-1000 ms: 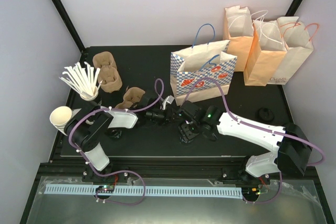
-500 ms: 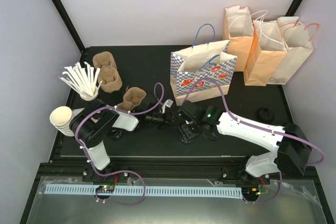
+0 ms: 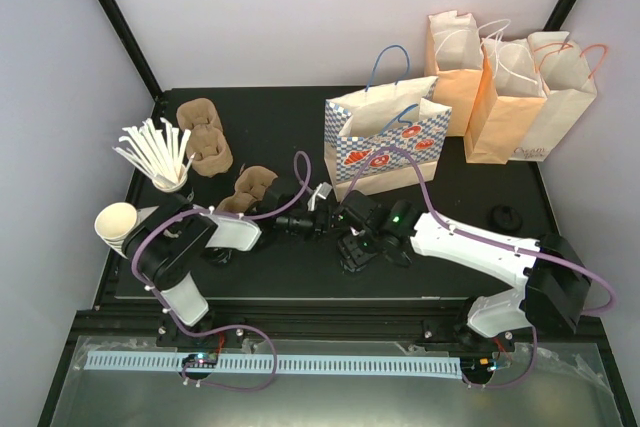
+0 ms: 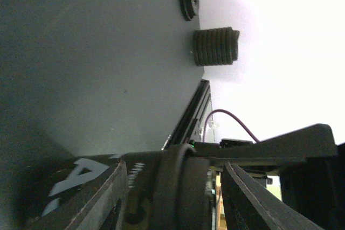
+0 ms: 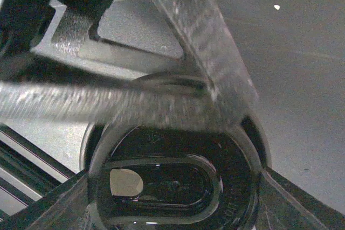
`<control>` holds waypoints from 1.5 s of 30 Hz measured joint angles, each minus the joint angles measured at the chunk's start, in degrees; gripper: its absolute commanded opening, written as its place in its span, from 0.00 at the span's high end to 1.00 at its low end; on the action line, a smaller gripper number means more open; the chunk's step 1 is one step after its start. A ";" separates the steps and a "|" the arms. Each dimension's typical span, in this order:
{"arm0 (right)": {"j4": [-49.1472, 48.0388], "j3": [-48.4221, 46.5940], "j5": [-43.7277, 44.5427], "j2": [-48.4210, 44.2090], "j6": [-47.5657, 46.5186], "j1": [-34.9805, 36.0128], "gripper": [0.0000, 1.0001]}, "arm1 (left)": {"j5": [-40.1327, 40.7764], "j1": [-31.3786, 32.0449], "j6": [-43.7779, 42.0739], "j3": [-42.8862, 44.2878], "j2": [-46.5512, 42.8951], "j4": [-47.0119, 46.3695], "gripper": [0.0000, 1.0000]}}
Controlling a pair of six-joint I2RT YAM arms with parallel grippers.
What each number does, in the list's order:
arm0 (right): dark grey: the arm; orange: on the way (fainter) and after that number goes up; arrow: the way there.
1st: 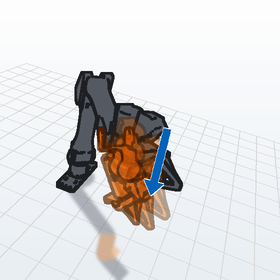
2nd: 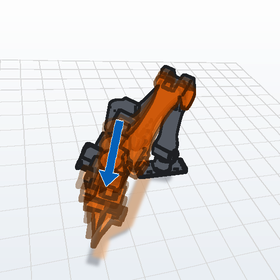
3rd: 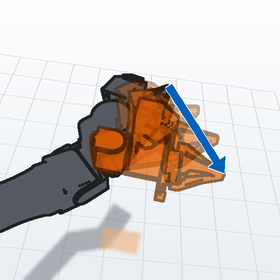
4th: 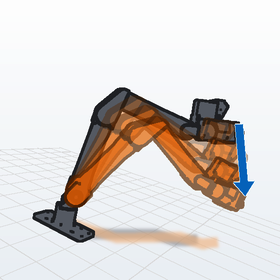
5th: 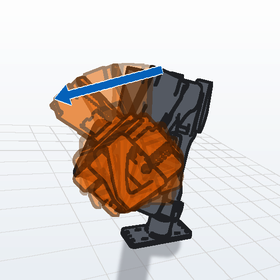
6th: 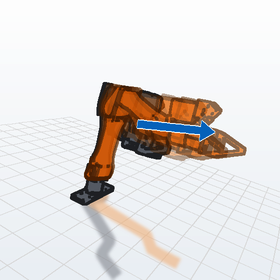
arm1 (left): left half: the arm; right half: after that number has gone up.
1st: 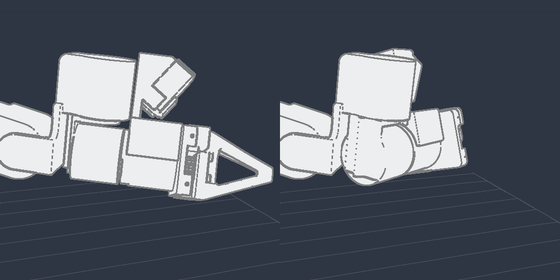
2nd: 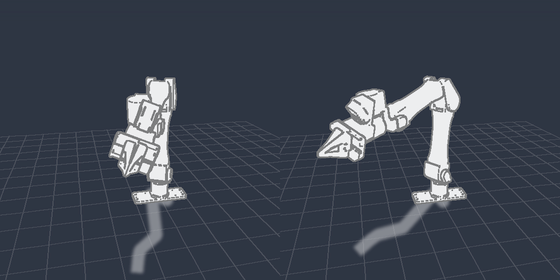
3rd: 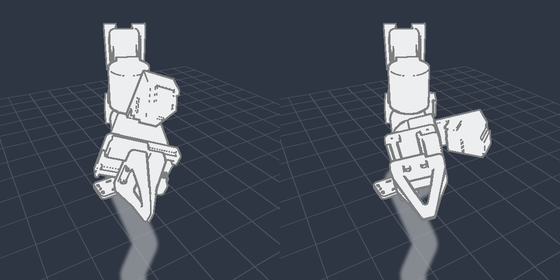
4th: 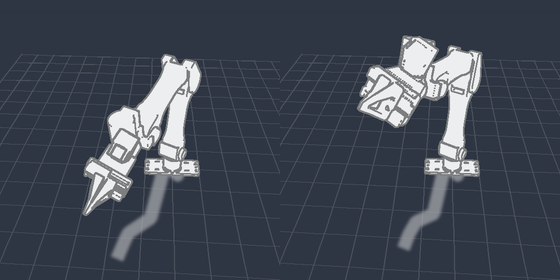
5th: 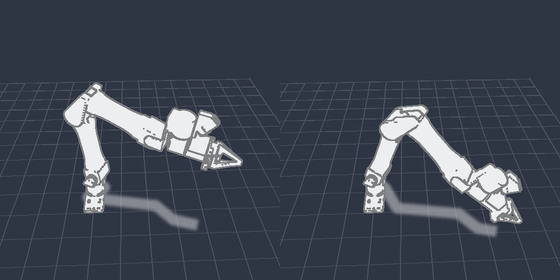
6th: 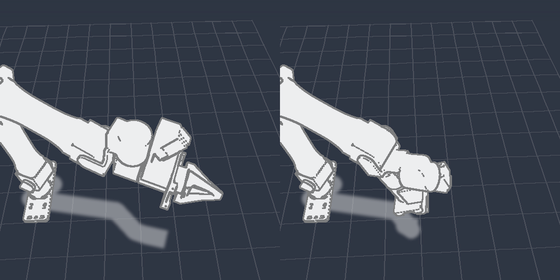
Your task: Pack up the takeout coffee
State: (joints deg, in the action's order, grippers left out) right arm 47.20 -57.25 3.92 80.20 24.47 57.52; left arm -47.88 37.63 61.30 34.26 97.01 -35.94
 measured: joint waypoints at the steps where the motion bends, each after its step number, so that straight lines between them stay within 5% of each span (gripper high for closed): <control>1: -0.31 0.00 -0.07 0.11 0.00 0.00 0.35 | -0.48 0.24 0.04 0.00 -0.42 -0.63 0.51; 11: -0.61 -0.04 -0.24 0.20 -0.13 0.00 0.35 | -0.22 0.33 -1.14 0.00 -0.68 0.24 0.75; 23: -0.55 -0.02 -0.44 0.20 -0.15 -0.04 0.35 | -1.70 0.20 2.84 -1.16 4.44 -9.70 0.78; 45: 2.05 -2.80 -0.48 2.84 0.94 -0.11 0.36 | -3.21 -0.07 0.85 -1.49 6.86 -13.51 0.92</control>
State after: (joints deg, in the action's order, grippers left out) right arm 49.25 -60.05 3.44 83.05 25.41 57.41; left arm -51.09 37.56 62.15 32.77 103.88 -49.45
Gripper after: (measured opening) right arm 0.710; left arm 0.115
